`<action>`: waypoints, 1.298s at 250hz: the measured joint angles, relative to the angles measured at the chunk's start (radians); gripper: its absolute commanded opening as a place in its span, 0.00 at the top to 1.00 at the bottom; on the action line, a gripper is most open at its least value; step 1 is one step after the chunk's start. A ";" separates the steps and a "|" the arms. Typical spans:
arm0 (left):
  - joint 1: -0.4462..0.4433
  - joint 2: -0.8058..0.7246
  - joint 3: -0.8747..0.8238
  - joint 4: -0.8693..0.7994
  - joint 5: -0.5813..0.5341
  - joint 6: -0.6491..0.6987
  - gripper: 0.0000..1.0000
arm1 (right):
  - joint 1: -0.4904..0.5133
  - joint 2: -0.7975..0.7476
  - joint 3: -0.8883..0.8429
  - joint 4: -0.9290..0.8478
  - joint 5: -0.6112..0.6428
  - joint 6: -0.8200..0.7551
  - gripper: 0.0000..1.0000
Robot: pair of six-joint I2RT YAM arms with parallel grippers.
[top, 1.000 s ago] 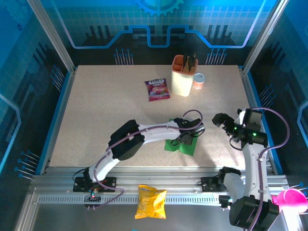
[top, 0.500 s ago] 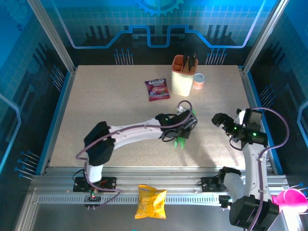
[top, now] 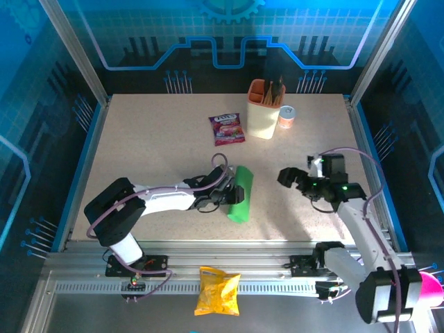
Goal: Fold a paper plane with a square sheet of paper (pick it up from the middle)
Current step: First fold the square sheet of paper in half at the center of the table.
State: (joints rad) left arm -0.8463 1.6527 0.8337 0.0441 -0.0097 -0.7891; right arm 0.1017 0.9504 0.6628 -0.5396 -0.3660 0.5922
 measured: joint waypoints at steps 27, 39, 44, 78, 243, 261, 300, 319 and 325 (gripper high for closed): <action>0.001 -0.017 -0.061 0.072 -0.009 -0.025 0.57 | 0.134 0.053 -0.016 0.067 0.054 0.030 0.01; 0.001 -0.022 -0.075 0.093 -0.022 -0.033 0.54 | 0.185 0.081 -0.020 0.095 0.077 0.042 0.01; 0.002 -0.024 -0.080 0.102 -0.030 -0.035 0.54 | 0.203 0.092 -0.022 0.106 0.086 0.046 0.01; 0.005 -0.031 -0.105 0.127 -0.081 -0.052 0.49 | 0.293 0.151 -0.037 0.167 0.146 0.077 0.01; 0.029 -0.089 -0.117 -0.005 -0.226 0.064 0.35 | 0.339 0.140 -0.077 0.238 0.262 0.148 0.01; 0.033 -0.089 -0.114 -0.021 -0.233 0.084 0.35 | 0.341 0.140 -0.077 0.238 0.261 0.148 0.01; 0.039 -0.095 -0.107 -0.060 -0.245 0.127 0.35 | 0.352 0.141 -0.077 0.243 0.253 0.141 0.00; 0.041 -0.106 -0.106 -0.074 -0.249 0.148 0.35 | 0.357 0.146 -0.077 0.252 0.249 0.141 0.00; 0.043 -0.109 -0.105 -0.077 -0.249 0.156 0.35 | 0.359 0.150 -0.077 0.257 0.245 0.140 0.01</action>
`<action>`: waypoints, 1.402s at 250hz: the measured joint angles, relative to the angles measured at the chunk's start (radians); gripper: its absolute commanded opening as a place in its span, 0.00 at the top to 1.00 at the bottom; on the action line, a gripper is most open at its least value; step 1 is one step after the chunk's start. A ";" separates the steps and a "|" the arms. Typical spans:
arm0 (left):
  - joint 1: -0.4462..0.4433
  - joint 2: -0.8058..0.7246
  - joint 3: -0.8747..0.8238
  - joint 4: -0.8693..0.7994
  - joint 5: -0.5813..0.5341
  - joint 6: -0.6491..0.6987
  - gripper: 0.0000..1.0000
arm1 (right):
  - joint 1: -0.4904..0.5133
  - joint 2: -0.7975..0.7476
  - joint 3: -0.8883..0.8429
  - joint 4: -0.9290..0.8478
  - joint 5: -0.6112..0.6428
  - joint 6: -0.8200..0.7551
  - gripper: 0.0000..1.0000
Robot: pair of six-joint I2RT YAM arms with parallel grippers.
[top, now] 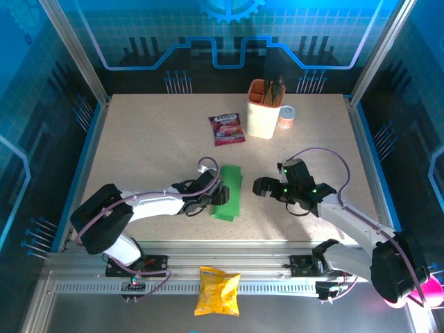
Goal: Fold a paper plane with a square sheet of paper (pick it up from the middle)
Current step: First fold the square sheet of paper in half at the center of the table.
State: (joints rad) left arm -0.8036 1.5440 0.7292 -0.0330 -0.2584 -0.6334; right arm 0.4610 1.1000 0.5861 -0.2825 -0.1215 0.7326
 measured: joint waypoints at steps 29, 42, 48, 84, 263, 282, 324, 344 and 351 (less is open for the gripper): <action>0.008 -0.002 0.008 -0.017 0.000 0.032 0.35 | 0.012 0.032 0.001 0.022 -0.018 0.001 0.05; 0.010 -0.002 0.010 -0.022 0.001 0.042 0.35 | 0.017 0.050 0.002 0.034 -0.027 0.004 0.09; 0.011 -0.002 0.011 -0.026 0.001 0.049 0.35 | 0.019 0.060 0.002 0.039 -0.032 0.006 0.11; 0.016 -0.002 0.021 -0.054 0.005 0.087 0.35 | 0.025 0.114 0.003 0.088 -0.051 0.026 0.16; 0.018 0.052 0.089 -0.180 0.019 0.192 0.34 | 0.084 0.307 0.031 0.279 -0.074 0.134 0.66; 0.018 0.060 0.089 -0.181 0.019 0.192 0.35 | 0.084 0.311 0.042 0.285 -0.075 0.137 0.68; 0.018 0.061 0.092 -0.181 0.019 0.191 0.34 | 0.095 0.349 0.081 0.304 -0.082 0.140 0.72; 0.019 0.061 0.094 -0.180 0.019 0.188 0.35 | 0.103 0.370 0.094 0.309 -0.087 0.140 0.74; 0.020 0.061 0.094 -0.180 0.019 0.188 0.35 | 0.107 0.375 0.096 0.312 -0.089 0.140 0.75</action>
State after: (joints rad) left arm -0.7834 1.6051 0.8230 -0.2134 -0.2398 -0.4458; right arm 0.5678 1.4750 0.6819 0.0292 -0.2100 0.8722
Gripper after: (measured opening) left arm 0.655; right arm 0.268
